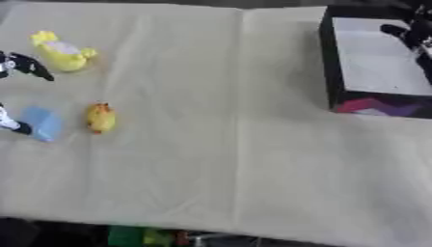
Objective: Pick up the objects with one hand, pass them to the other hand, and then place them into the box on the other side of the table.
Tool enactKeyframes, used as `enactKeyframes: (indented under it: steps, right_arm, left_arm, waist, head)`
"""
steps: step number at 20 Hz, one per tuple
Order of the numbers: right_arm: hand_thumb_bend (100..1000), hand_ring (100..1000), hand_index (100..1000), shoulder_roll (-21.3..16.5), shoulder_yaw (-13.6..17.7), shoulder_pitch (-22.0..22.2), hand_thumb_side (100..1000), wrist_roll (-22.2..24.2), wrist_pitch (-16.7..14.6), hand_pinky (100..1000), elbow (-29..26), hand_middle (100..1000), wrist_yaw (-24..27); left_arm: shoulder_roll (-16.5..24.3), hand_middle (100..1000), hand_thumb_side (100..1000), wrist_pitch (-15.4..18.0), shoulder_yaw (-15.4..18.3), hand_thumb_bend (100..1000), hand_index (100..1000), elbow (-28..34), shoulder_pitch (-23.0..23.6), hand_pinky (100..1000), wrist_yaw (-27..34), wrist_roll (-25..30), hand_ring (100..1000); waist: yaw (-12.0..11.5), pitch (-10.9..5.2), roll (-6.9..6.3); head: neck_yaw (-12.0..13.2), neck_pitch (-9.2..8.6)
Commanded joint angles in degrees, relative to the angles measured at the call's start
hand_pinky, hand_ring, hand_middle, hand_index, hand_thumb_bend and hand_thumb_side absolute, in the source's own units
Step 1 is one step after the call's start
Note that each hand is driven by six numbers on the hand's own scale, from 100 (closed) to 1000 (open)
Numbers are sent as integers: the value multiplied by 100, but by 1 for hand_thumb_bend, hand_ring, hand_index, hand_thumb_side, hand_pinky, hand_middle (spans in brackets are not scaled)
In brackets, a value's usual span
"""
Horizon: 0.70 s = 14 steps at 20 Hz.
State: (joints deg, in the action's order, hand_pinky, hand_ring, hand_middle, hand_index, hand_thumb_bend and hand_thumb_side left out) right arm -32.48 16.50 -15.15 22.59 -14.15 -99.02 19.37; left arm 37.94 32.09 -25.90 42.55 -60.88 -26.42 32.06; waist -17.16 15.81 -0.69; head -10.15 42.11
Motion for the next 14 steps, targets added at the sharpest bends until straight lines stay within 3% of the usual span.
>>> enactKeyframes:
  steps: [1,7,14]
  right_arm:
    - [100,1000,1000,-177,29,-44,557,-12,-27,928,-59,1000,-24]
    - [100,1000,1000,-180,13,-40,556,-3,-32,928,-48,1000,-38]
    - [100,1000,1000,-163,5,-28,557,3,-40,927,-30,1000,-54]
  left_arm:
    - [346,796,100,1988,-117,801,832,311,-59,914,-156,1991,865]
    - [440,798,100,1988,-161,846,828,513,-1,906,-519,1991,864]
    - [380,800,100,1988,-64,838,825,496,19,897,-1111,1991,861]
  waist:
    - [7,-100,-30]
    - [14,-100,-42]
    - [24,-98,-32]
  head:
    - [13,-77]
    - [30,-70]
    - [38,-74]
